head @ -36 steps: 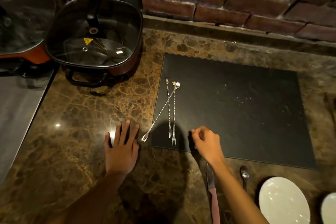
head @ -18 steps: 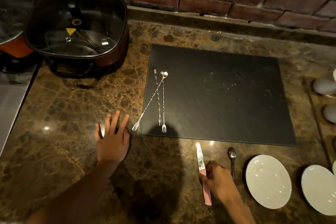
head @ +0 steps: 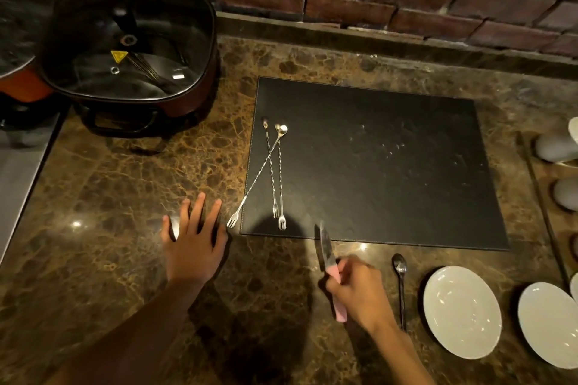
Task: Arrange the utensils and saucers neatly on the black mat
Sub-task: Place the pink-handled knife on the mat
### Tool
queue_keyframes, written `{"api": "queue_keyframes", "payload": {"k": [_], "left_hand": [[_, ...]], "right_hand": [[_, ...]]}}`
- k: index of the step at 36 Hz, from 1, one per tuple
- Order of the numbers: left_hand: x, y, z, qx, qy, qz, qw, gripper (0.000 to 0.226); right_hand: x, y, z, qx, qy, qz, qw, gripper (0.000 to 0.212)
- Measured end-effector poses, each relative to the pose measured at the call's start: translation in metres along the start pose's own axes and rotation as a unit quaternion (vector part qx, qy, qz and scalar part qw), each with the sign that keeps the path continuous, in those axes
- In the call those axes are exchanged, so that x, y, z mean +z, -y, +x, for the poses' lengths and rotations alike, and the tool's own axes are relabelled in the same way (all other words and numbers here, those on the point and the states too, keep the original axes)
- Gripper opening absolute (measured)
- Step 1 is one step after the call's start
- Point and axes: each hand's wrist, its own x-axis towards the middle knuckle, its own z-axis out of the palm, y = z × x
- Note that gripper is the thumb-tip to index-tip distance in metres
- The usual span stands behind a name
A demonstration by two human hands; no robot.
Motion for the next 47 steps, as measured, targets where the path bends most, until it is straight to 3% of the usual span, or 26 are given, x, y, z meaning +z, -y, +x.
{"api": "queue_keyframes", "payload": {"k": [9, 18, 35, 40, 43, 47], "left_hand": [[-0.006, -0.003, 0.001, 0.009, -0.004, 0.008, 1.000, 0.058], [-0.009, -0.005, 0.001, 0.000, 0.021, -0.005, 1.000, 0.061], [-0.001, 0.000, 0.000, 0.002, 0.025, 0.008, 1.000, 0.061], [-0.001, 0.001, 0.001, 0.004, 0.026, 0.007, 1.000, 0.061], [-0.002, 0.001, 0.000, 0.007, 0.022, 0.009, 1.000, 0.062], [-0.001, 0.002, 0.001, 0.001, 0.021, 0.005, 1.000, 0.061]], "right_hand": [[-0.057, 0.055, 0.113, -0.028, -0.131, 0.042, 0.990, 0.022], [-0.067, 0.087, 0.184, 0.030, -0.090, -0.009, 0.995, 0.036], [-0.048, 0.075, 0.162, 0.042, -0.098, -0.021, 0.994, 0.033], [-0.064, 0.066, 0.150, 0.022, -0.132, 0.026, 0.991, 0.052], [-0.079, 0.048, 0.135, 0.023, -0.146, 0.054, 0.988, 0.040], [-0.096, 0.005, 0.101, 0.057, -0.083, 0.013, 0.995, 0.023]]}}
